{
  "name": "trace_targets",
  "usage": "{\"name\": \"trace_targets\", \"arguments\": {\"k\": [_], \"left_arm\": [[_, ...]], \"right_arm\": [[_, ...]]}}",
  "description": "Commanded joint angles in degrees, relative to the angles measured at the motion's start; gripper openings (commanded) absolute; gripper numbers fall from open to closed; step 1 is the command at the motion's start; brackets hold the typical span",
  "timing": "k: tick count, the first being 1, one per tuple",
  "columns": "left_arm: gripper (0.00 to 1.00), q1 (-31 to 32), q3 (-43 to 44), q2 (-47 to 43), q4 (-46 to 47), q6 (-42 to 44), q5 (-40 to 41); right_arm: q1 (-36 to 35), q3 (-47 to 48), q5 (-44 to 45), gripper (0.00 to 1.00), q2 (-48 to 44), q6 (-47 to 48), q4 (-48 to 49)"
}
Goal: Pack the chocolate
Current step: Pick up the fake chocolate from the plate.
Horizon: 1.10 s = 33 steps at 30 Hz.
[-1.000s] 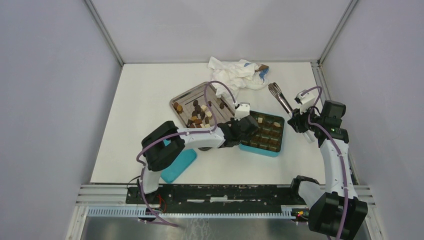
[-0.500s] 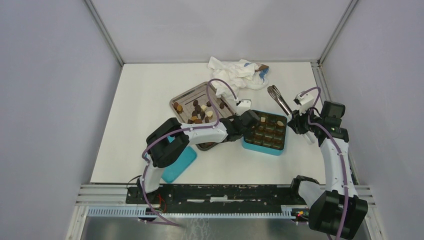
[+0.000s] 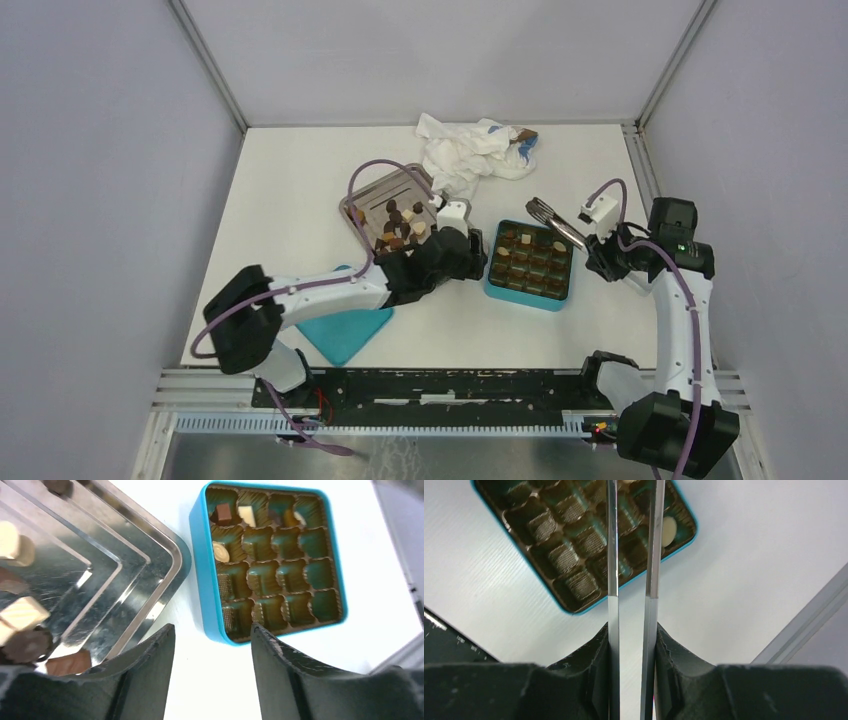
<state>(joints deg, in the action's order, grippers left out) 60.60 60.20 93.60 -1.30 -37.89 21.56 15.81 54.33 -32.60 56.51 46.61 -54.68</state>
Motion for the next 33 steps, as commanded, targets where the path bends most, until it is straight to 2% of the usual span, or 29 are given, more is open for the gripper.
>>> {"name": "trace_targets", "arguments": {"k": [1, 3, 5, 8, 13, 24, 33], "left_arm": [[0.67, 0.3, -7.7, -12.1, 4.0, 6.8, 0.5], [0.76, 0.3, -11.9, -17.0, 3.7, 6.8, 0.7], [0.82, 0.4, -16.2, -21.4, 4.6, 5.7, -0.8], [0.83, 0.4, -22.8, -26.5, 6.2, 3.2, -3.7], [0.84, 0.4, -28.8, -32.9, 6.3, 0.0, -1.7], [0.84, 0.4, -29.2, -34.4, 5.4, 0.6, -0.7], [0.84, 0.3, -30.1, -35.8, 5.1, 0.2, -0.2]], "right_arm": [[0.1, 1.9, 0.7, 0.06, -0.1, 8.4, -8.9], [0.0, 0.9, 0.8, 0.06, 0.4, 9.0, -9.5], [-0.1, -0.2, 0.8, 0.07, 1.2, 9.7, -10.1], [-0.1, -2.4, 1.8, 0.08, 2.1, 9.9, -9.9], [-0.4, -5.0, 3.4, 0.11, 2.9, 9.8, -8.9], [-1.7, -7.6, 5.7, 0.19, 5.6, 6.6, -3.2], [-2.7, -8.6, 5.4, 0.32, 6.1, 4.6, -0.2]]}}
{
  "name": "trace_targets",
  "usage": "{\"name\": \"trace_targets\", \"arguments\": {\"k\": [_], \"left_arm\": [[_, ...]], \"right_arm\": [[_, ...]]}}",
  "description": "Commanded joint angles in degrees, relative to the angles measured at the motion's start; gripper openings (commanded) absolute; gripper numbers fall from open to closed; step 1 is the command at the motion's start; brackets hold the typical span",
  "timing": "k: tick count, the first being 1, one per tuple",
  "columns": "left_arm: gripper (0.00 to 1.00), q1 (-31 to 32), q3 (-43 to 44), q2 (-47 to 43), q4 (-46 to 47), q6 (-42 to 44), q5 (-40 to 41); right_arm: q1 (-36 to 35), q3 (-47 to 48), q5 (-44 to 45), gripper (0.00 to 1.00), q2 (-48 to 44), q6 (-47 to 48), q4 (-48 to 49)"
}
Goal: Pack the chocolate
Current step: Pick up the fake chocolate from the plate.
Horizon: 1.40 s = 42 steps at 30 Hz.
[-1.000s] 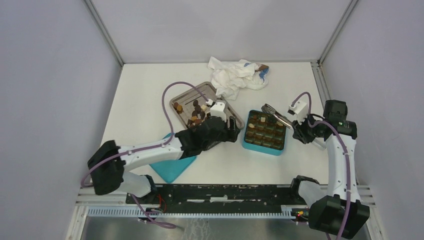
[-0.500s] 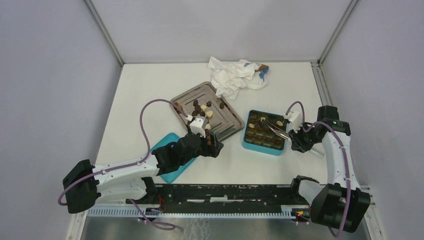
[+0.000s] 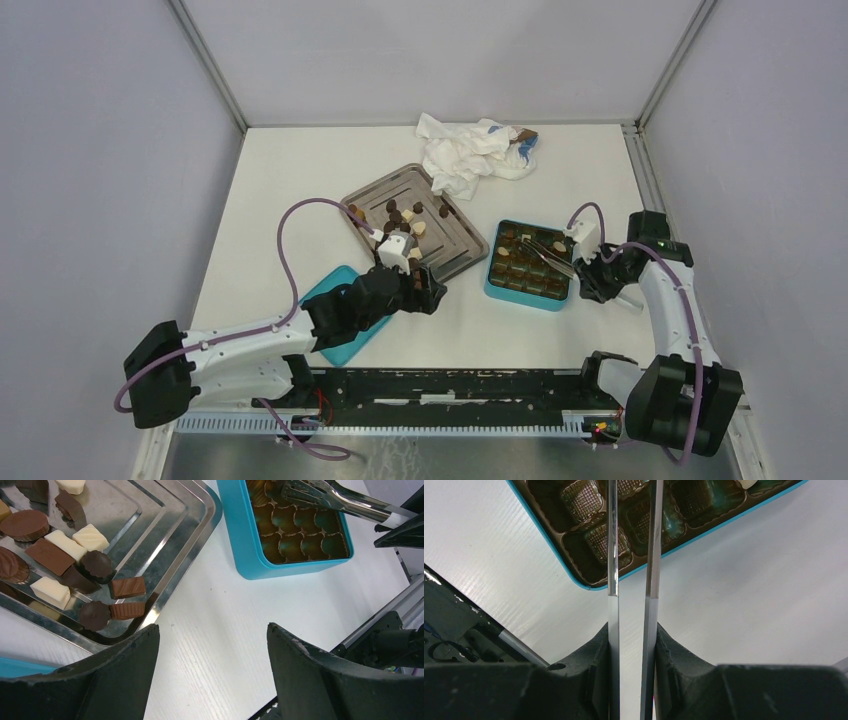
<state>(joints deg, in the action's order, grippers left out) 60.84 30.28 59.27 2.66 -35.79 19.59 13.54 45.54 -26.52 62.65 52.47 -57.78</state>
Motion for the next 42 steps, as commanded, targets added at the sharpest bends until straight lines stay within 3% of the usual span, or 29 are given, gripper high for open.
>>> {"name": "trace_targets", "arguments": {"k": [1, 9, 17, 22, 27, 32, 37, 42], "left_arm": [[0.84, 0.1, -0.1, -1.6, 1.1, -1.9, 1.8], [0.84, 0.1, 0.1, -1.9, 0.9, -1.8, 1.7], [0.86, 0.0, 1.6, -3.9, -0.3, 0.0, 1.6], [0.99, -3.4, 11.1, -4.5, -8.8, 6.9, 0.1], [1.00, -12.4, 22.1, -4.6, -16.9, 11.4, -8.7], [1.00, -14.2, 31.4, -2.5, -27.8, 20.7, 0.2], [1.00, -14.2, 26.4, -5.4, -27.5, 28.8, 11.3], [1.00, -14.4, 22.1, -7.4, -28.0, 30.5, 17.5]], "right_arm": [[-0.5, 0.1, -0.8, 0.33, 0.0, -1.2, 3.0], [-0.8, 0.2, -0.6, 0.43, 0.0, -1.6, 3.5], [-0.8, 3.2, -5.9, 0.41, -1.4, 0.6, 1.4], [-2.2, 5.6, -12.2, 0.41, -1.9, 3.4, 0.5], [-8.5, 8.1, -16.4, 0.40, -1.0, 2.3, 2.9], [-20.1, 11.3, -11.1, 0.41, 1.4, -4.6, 10.9], [-29.5, 18.5, -1.4, 0.41, 9.4, -8.6, 13.2], [-36.8, 25.5, 10.5, 0.41, 18.6, -11.2, 14.1]]}}
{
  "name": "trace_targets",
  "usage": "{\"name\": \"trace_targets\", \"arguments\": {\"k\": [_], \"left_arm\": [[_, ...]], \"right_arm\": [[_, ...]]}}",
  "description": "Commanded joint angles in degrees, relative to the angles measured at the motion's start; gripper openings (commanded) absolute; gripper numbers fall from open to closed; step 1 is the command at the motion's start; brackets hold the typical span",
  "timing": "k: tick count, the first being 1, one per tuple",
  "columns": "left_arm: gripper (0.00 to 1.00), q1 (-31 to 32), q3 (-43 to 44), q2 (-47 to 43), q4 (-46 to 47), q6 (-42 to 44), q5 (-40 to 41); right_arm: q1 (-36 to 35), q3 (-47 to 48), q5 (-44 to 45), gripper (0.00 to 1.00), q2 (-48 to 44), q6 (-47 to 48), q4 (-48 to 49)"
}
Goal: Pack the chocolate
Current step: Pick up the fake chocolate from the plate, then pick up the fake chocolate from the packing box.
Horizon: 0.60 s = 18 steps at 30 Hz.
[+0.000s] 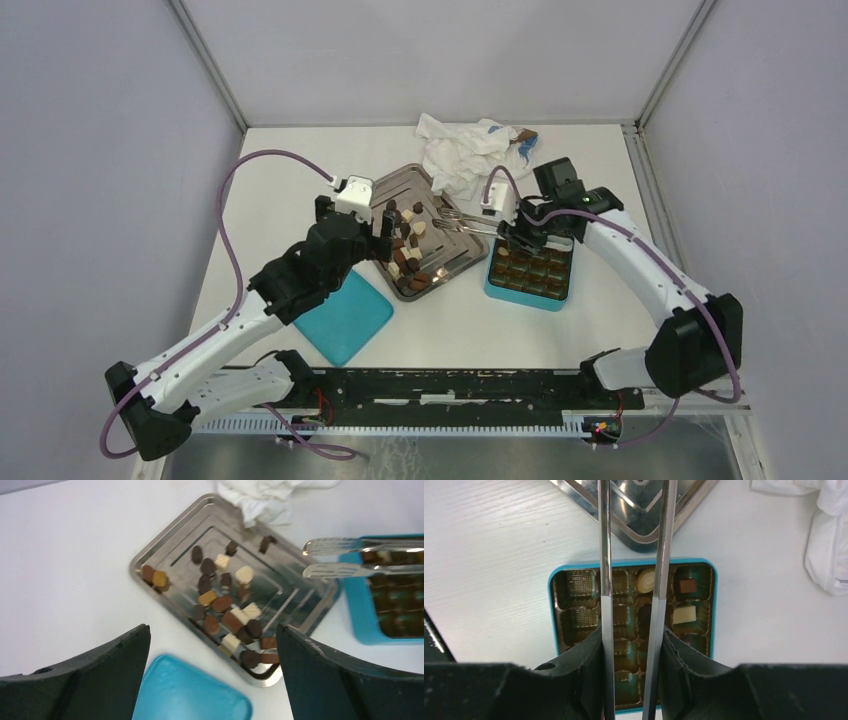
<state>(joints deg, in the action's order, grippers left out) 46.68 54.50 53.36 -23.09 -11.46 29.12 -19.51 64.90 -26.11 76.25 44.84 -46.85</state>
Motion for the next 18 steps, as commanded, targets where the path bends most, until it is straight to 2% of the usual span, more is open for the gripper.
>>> {"name": "trace_targets", "arguments": {"k": [1, 9, 18], "left_arm": [[1.00, -0.3, -2.3, -1.6, -2.4, 6.3, 8.0], [1.00, -3.2, -2.3, -2.1, -2.2, 5.7, 7.0], [1.00, -4.4, -2.5, -3.3, -2.0, 5.8, 6.6]], "right_arm": [[-4.4, 7.5, 11.5, 0.41, 6.8, -4.0, 2.9], [-9.2, 17.3, 18.8, 0.41, 20.4, -5.3, 0.5], [-11.1, 22.4, 21.1, 0.43, 27.8, -5.5, -1.6]]}}
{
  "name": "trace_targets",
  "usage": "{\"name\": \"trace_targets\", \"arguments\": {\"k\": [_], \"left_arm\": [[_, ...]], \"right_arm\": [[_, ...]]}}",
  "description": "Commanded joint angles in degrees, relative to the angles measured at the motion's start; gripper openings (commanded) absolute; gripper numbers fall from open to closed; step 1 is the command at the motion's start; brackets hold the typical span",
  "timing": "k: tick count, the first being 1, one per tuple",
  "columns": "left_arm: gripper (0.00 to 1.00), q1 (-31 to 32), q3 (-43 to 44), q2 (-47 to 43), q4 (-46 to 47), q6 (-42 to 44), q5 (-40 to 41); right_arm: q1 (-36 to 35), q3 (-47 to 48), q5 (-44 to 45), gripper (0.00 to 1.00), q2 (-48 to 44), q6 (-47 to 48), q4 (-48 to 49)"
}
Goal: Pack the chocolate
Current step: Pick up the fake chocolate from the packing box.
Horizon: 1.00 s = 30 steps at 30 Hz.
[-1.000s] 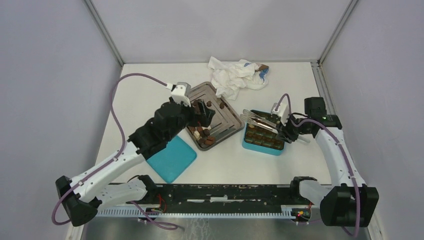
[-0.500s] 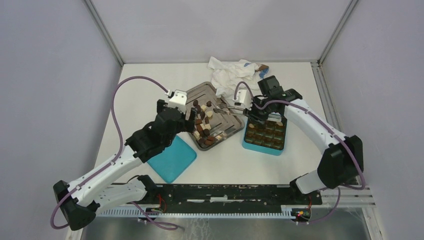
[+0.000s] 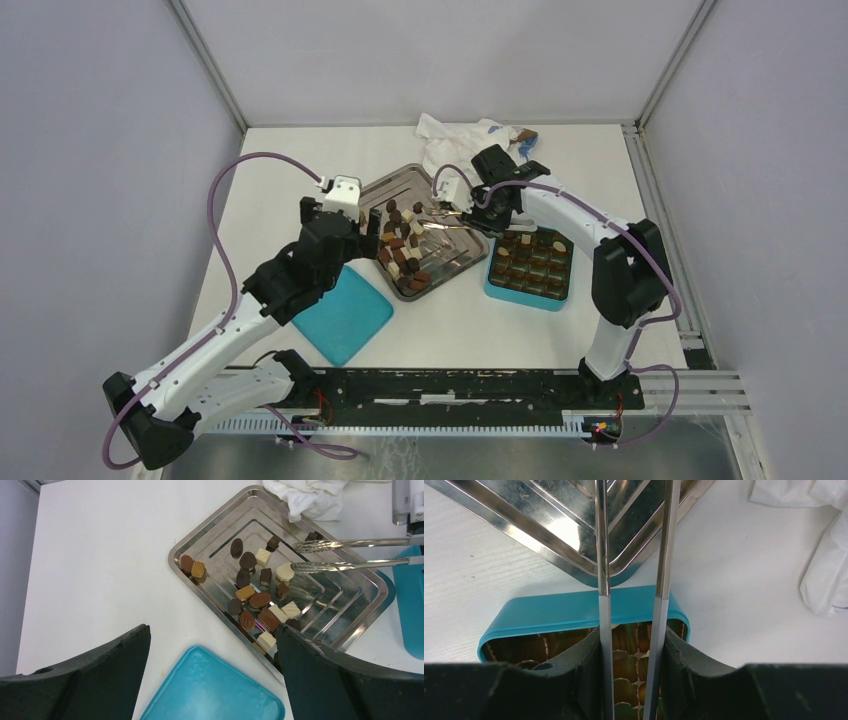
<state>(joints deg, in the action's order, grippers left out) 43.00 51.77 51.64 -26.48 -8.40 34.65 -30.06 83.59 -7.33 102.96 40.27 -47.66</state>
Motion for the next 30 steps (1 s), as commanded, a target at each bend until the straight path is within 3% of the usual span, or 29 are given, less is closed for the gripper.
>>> {"name": "trace_targets", "arguments": {"k": [1, 30], "left_arm": [[1.00, -0.8, 0.2, -1.7, 1.4, 2.7, 0.9], [1.00, -1.7, 0.1, -2.2, 1.6, 2.8, -1.1]], "right_arm": [[-0.6, 3.8, 2.3, 0.43, 1.4, -0.9, -1.0], [-2.0, 11.1, -2.6, 0.46, 9.8, -1.4, -4.1]]}}
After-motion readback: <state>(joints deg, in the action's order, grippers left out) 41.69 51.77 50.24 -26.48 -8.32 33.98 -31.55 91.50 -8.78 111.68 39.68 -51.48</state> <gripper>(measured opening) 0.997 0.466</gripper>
